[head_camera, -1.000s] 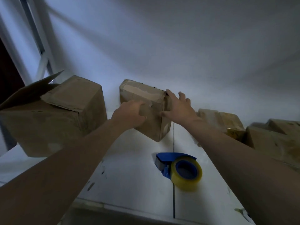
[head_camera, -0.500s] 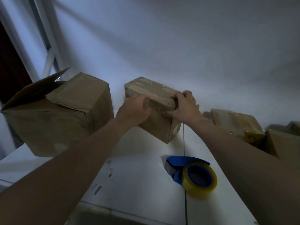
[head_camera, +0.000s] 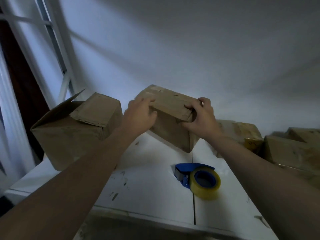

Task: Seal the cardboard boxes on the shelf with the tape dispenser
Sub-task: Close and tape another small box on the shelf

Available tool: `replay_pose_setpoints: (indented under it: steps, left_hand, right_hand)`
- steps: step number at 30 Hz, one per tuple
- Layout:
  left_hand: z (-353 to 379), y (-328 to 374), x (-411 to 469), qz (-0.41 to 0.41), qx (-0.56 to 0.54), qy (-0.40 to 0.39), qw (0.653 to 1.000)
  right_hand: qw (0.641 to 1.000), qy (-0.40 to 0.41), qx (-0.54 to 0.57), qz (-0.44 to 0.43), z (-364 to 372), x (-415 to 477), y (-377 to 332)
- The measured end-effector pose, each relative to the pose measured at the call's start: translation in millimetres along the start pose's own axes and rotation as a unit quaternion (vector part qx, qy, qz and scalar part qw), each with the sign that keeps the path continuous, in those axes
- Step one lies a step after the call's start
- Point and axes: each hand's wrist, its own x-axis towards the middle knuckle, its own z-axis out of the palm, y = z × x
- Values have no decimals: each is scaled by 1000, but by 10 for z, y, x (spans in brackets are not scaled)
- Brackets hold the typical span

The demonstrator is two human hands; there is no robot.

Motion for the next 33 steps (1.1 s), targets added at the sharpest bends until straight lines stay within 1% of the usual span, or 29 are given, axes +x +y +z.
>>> replay_pose_setpoints:
  steps: [2,4,6,8,10,14,18,22,25,27,29,31,33]
  left_hand:
    - [-151,116,-90,15,12,7,1000]
    - [-309,219,-199,31,38,4,999]
    - [-490,332,-368,54,82,-10,995]
    - [-660,420,-590,95,129,-13,987]
    - [-776,457,-834,127,152,-28,980]
    - [-803,373,-1304,95,134,-116,980]
    - [-663,269,-1678,70,124,-178,974]
    - [-493,312,-1866,21,87,-208,974]
    - [-388,404,-1851,6,112,-210,971]
    - [-341,461,-1807,-10,121,-205,971]
    - [-320,503,-1777,-20,128,-202,971]
    - [-297,560,-1747,-26,136,-199,970]
    - [-262,619,-1725,-34,138,-190,971]
  right_hand:
    - [999,12,31,-2,-200,-97,-132]
    - [998,3,65,-15,-385,-187,-293]
    - [995,-21,97,-29,-568,-335,-486]
    - [990,-47,128,-32,-692,-543,-651]
    - [987,-66,143,-29,-732,-768,-727]
    - [980,-122,150,-38,-615,-1175,-767]
    - [969,-202,128,-53,-429,-1422,-782]
    - [965,-241,90,-48,-337,-1529,-675]
    - [960,-270,68,-18,-396,-1544,-588]
    - [964,-255,75,-8,-465,-1543,-533]
    - [974,-210,83,8,-493,-1543,-440]
    - [981,-177,66,49,-465,-1539,-259]
    - [979,-172,26,103,-387,-1533,-37]
